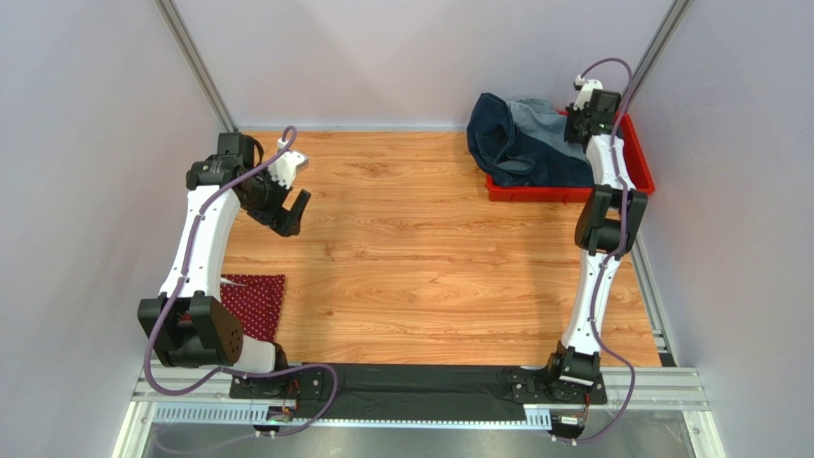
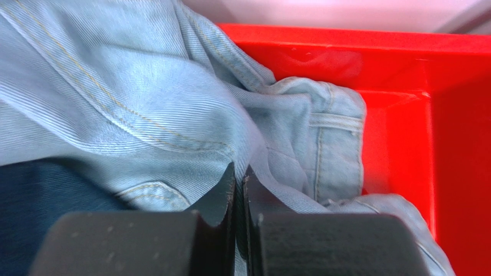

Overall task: Fold and stack the skirts
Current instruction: Pick up the skirt from the bin, then place the skirt at the center of the board.

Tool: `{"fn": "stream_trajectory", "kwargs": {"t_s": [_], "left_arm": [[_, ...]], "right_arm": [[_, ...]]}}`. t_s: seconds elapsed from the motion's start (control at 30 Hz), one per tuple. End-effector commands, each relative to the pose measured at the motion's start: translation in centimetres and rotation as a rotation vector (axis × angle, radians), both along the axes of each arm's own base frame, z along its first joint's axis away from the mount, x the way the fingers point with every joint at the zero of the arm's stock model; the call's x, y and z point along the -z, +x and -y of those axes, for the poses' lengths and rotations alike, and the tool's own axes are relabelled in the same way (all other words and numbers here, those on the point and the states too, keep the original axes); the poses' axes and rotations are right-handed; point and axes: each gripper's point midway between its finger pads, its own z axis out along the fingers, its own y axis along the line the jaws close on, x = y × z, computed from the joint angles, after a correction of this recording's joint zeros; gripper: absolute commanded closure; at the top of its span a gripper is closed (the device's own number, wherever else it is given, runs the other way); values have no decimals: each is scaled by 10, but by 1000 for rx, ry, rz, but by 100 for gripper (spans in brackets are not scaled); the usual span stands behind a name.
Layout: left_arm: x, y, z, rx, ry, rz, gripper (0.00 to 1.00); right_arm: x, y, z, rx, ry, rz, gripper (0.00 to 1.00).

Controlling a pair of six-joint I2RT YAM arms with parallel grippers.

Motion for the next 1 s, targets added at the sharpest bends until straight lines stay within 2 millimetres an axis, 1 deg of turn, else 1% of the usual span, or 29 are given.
{"fn": "stream_trajectory", "kwargs": {"t_s": [0.0, 0.07, 0.1, 0.13, 0.17, 0.2, 0.23, 0.27, 0.3, 0.33, 0.37, 0.4, 0.43, 0.47, 0.5, 0.53, 0.57, 0.6, 0.63, 0.67, 0.7, 0.73, 0.77, 0.8, 0.83, 0.87, 0.9, 0.93, 0.97], "left_arm": [[-9, -2, -3, -14, 18, 24, 1], [-9, -3, -3, -17, 18, 23, 1], [-8, -4, -3, -15, 16, 22, 1], [-8, -4, -2, -10, 14, 23, 1], [-8, -5, -2, -8, 13, 23, 1], [-9, -6, -2, -8, 15, 27, 1], [-9, -6, -2, -10, 17, 30, 1], [-9, -7, -3, -9, 19, 32, 1], [-10, -7, -4, -11, 23, 36, 1], [-11, -8, -4, -15, 21, 40, 1], [-14, -9, -3, -17, 21, 50, 1], [-14, -9, -3, -14, 19, 56, 1], [-18, -10, -3, -17, 19, 71, 1], [-17, -12, -3, -16, 16, 71, 1], [-19, -12, -2, -15, 14, 77, 1], [-21, -13, -2, -18, 14, 84, 1], [-21, -14, -1, -17, 12, 87, 1], [-21, -15, -1, -13, 11, 88, 1], [-24, -16, 0, -13, 9, 98, 1], [-23, -18, -1, -12, 9, 96, 1], [-24, -19, 0, -10, 9, 102, 1], [-24, -21, 0, -6, 10, 105, 1], [-24, -23, 0, -6, 12, 107, 1], [-24, -24, -1, -5, 16, 107, 1], [-22, -26, -2, -2, 20, 107, 1], [-23, -27, -1, 2, 23, 112, 1], [-22, -28, -1, 4, 24, 112, 1], [-23, -30, -2, 10, 28, 119, 1], [-22, -30, -2, 11, 29, 119, 1]], "right_arm": [[-178, -5, 12, 90, -54, 355, 100], [-218, -16, 15, 131, -53, 427, 100], [-256, -31, 16, 173, -40, 492, 100], [-276, -38, 17, 195, -29, 534, 100], [-283, -45, 15, 206, -13, 549, 100], [-320, -64, 9, 208, 7, 617, 100], [-342, -74, 11, 241, 21, 678, 100], [-355, -83, 5, 234, 38, 710, 100], [-379, -102, -3, 221, 44, 760, 100], [-396, -109, -16, 162, 61, 801, 100], [-407, -117, -29, 119, 75, 822, 100], [-431, -134, -50, 33, 89, 864, 100], [-440, -142, -65, -19, 104, 873, 100], [-449, -149, -87, -88, 118, 880, 100], [-463, -166, -112, -190, 126, 898, 100], [-470, -176, -131, -252, 135, 896, 100], [-475, -186, -161, -342, 144, 899, 100], [-484, -206, -188, -458, 152, 906, 100], [-486, -219, -207, -531, 163, 900, 100], [-489, -236, -242, -639, 192, 899, 100], [-495, -263, -265, -761, 205, 903, 100], [-493, -276, -281, -826, 225, 892, 100], [-501, -303, -303, -904, 247, 907, 100], [-500, -316, -313, -949, 258, 901, 100], [-497, -325, -321, -975, 273, 885, 100], [-487, -330, -331, -1002, 294, 854, 100], [-489, -343, -332, -1010, 318, 848, 100], [-483, -345, -334, -1009, 337, 824, 100], [-470, -344, -334, -989, 375, 769, 100]]}}
